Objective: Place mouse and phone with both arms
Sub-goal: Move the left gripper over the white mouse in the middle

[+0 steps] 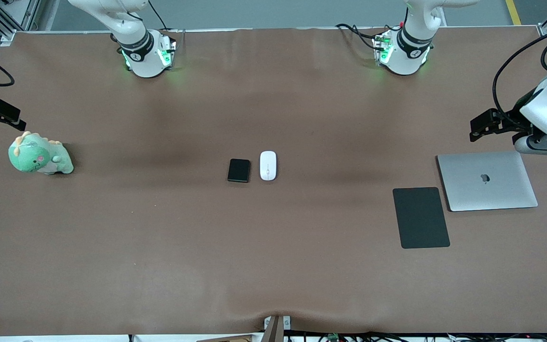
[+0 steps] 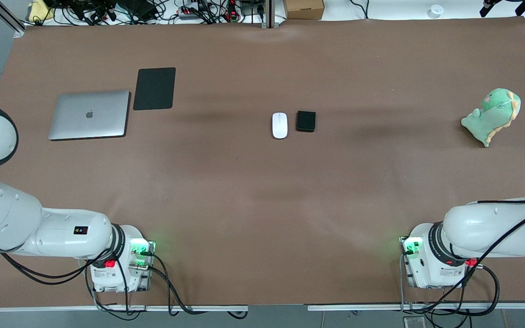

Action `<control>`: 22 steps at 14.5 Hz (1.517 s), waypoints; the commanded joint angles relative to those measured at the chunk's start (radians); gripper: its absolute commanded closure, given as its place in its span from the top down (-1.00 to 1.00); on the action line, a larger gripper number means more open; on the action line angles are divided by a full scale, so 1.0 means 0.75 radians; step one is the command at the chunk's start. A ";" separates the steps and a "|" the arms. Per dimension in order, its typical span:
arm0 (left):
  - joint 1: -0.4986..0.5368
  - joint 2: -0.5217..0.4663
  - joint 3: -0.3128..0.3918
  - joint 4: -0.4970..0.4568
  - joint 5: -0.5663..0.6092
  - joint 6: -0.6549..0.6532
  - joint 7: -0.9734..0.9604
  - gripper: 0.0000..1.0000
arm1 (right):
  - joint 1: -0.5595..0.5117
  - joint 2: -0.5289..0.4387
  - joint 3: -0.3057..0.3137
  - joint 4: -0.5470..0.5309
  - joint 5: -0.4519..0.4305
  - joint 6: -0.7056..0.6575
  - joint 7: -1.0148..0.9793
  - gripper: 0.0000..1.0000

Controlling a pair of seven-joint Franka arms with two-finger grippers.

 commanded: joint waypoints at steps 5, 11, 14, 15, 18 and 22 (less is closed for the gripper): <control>-0.011 0.100 -0.002 0.122 -0.017 -0.017 0.021 1.00 | 0.006 0.033 -0.001 0.069 0.007 -0.008 -0.003 1.00; -0.189 0.190 -0.002 0.130 -0.019 -0.003 -0.196 1.00 | 0.006 0.080 -0.001 0.071 0.007 -0.004 -0.010 1.00; -0.319 0.235 -0.002 0.130 -0.035 0.036 -0.320 1.00 | 0.006 0.082 -0.001 0.071 0.007 -0.004 -0.007 1.00; -0.362 0.245 -0.002 0.110 -0.057 0.107 -0.386 1.00 | 0.004 0.084 -0.001 0.071 0.009 -0.002 -0.011 1.00; -0.516 0.305 -0.002 0.063 -0.062 0.273 -0.637 1.00 | 0.006 0.087 -0.001 0.069 0.007 -0.002 -0.012 1.00; -0.720 0.411 0.002 0.015 -0.047 0.438 -0.817 1.00 | 0.006 0.131 -0.001 0.071 0.007 -0.006 -0.014 1.00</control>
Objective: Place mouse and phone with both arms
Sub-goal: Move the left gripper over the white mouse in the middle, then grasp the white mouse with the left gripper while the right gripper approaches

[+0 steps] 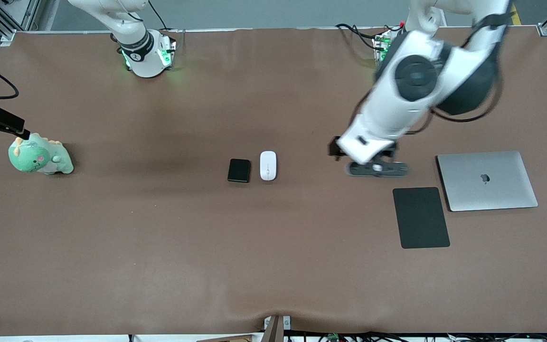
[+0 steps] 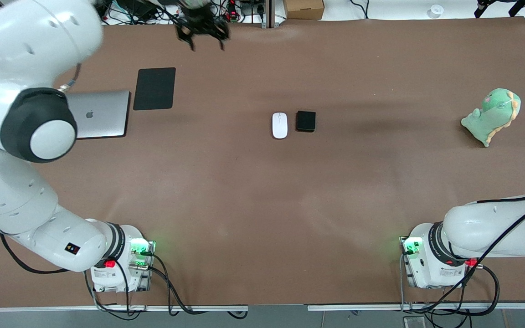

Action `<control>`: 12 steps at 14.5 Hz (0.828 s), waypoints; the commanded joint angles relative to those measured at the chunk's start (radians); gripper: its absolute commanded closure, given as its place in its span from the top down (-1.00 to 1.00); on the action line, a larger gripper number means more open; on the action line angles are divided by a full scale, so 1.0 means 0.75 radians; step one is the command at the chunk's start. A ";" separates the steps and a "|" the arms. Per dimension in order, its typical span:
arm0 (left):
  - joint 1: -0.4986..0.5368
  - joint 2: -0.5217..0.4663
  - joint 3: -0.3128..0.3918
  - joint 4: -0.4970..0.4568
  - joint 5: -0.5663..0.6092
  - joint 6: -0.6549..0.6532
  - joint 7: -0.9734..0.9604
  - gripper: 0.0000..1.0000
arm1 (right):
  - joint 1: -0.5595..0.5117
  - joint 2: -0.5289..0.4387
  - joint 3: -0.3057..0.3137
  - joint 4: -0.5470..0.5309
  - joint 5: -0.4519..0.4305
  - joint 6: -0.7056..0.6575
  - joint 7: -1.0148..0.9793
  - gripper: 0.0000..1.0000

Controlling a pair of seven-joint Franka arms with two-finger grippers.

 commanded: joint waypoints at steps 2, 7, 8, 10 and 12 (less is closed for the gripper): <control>-0.136 0.106 0.016 -0.004 -0.004 0.188 -0.190 1.00 | -0.003 0.050 -0.003 0.030 0.007 -0.013 -0.007 1.00; -0.259 0.331 0.026 0.130 -0.004 0.227 -0.305 1.00 | 0.005 0.053 -0.005 0.030 0.009 -0.009 0.003 1.00; -0.292 0.376 0.028 0.159 0.006 0.262 -0.348 1.00 | 0.003 0.057 -0.003 0.030 0.009 -0.007 0.001 1.00; -0.316 0.419 0.024 0.167 0.118 0.311 -0.424 1.00 | 0.005 0.065 -0.003 0.034 0.009 -0.009 0.003 1.00; -0.359 0.466 0.028 0.169 0.172 0.318 -0.469 1.00 | 0.005 0.067 -0.003 0.034 0.009 -0.009 0.001 1.00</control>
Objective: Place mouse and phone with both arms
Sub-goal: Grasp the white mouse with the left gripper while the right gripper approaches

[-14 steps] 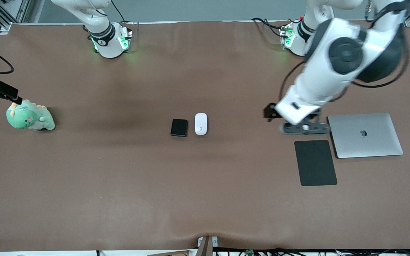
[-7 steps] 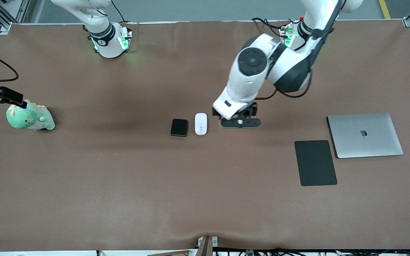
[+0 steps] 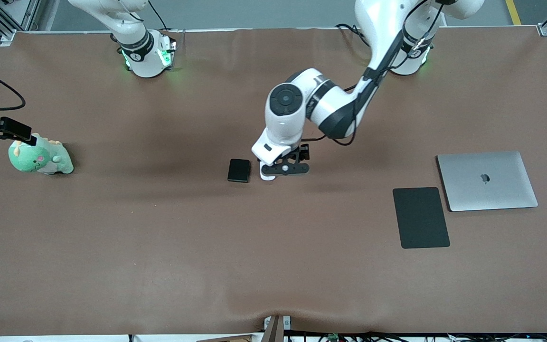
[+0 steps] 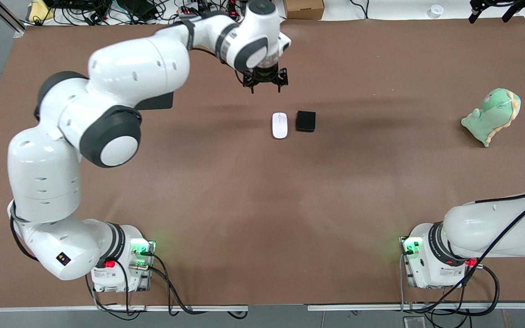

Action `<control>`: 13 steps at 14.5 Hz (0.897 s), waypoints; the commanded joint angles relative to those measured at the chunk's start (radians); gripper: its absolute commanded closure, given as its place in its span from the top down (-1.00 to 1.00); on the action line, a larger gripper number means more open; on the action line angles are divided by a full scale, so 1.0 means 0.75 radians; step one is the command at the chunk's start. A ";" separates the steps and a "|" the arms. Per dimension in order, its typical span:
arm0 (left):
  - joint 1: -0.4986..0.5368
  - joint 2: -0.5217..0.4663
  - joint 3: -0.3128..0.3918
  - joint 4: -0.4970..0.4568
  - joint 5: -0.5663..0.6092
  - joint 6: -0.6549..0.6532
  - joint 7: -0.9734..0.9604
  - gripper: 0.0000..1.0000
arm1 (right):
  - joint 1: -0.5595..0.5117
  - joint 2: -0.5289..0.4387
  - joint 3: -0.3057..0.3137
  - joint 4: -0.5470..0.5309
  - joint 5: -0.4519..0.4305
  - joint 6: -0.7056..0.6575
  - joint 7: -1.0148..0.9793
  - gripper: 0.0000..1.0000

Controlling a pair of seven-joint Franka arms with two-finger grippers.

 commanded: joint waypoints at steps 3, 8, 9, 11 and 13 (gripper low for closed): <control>-0.061 0.114 0.014 0.052 0.057 0.160 -0.140 1.00 | 0.018 0.029 -0.001 0.032 0.009 -0.003 0.001 1.00; -0.096 0.213 0.016 0.048 0.061 0.279 -0.161 1.00 | 0.059 0.057 -0.003 0.032 0.007 0.072 -0.001 1.00; -0.096 0.219 0.016 0.046 0.061 0.279 -0.155 1.00 | 0.057 0.063 -0.003 0.032 0.009 0.072 -0.003 1.00; -0.096 0.233 0.014 0.044 0.063 0.279 -0.147 1.00 | 0.056 0.090 -0.003 0.030 0.007 0.072 -0.009 1.00; -0.106 0.257 0.014 0.044 0.061 0.279 -0.159 1.00 | 0.056 0.133 -0.003 0.032 0.003 0.074 -0.009 1.00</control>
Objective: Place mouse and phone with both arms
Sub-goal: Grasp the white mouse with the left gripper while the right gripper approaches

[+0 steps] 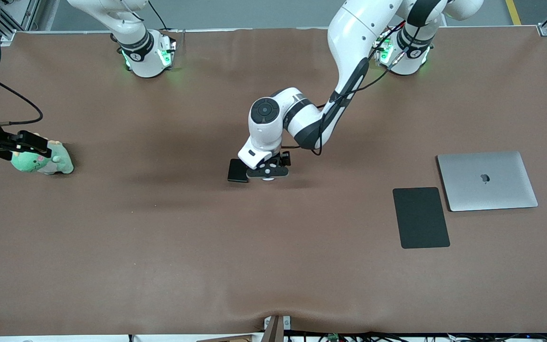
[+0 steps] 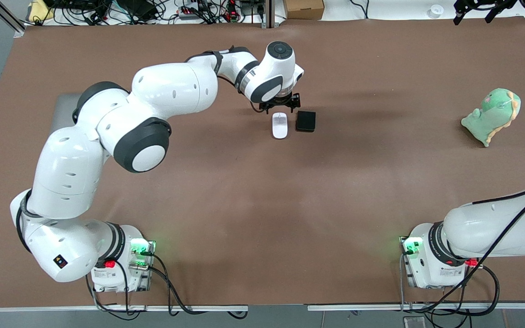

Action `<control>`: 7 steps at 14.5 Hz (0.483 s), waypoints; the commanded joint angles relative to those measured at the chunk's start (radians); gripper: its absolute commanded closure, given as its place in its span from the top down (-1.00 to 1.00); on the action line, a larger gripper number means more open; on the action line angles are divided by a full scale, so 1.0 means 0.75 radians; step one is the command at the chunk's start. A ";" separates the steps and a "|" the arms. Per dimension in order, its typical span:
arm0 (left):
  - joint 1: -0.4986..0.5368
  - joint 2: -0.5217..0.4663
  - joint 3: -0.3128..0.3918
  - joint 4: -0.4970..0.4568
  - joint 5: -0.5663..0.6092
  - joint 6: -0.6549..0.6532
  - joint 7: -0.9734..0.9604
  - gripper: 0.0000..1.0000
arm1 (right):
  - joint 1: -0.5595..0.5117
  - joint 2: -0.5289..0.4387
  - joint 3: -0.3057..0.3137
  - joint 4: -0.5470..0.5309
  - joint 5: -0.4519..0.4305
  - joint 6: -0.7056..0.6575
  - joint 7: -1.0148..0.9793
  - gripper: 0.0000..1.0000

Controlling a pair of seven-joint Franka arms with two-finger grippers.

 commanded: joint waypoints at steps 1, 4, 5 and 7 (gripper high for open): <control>-0.035 0.048 0.011 0.030 0.036 0.006 -0.044 1.00 | -0.002 0.075 -0.003 0.046 0.002 0.018 -0.010 1.00; -0.045 0.075 0.009 0.032 0.021 0.008 -0.075 1.00 | 0.025 0.145 -0.003 0.075 0.006 0.048 -0.008 1.00; -0.045 0.081 0.009 0.030 0.027 0.008 -0.089 1.00 | 0.039 0.161 -0.003 0.077 0.006 0.048 -0.008 1.00; -0.047 0.093 0.009 0.030 0.036 0.008 -0.087 1.00 | 0.062 0.186 0.000 0.081 0.006 0.055 0.000 1.00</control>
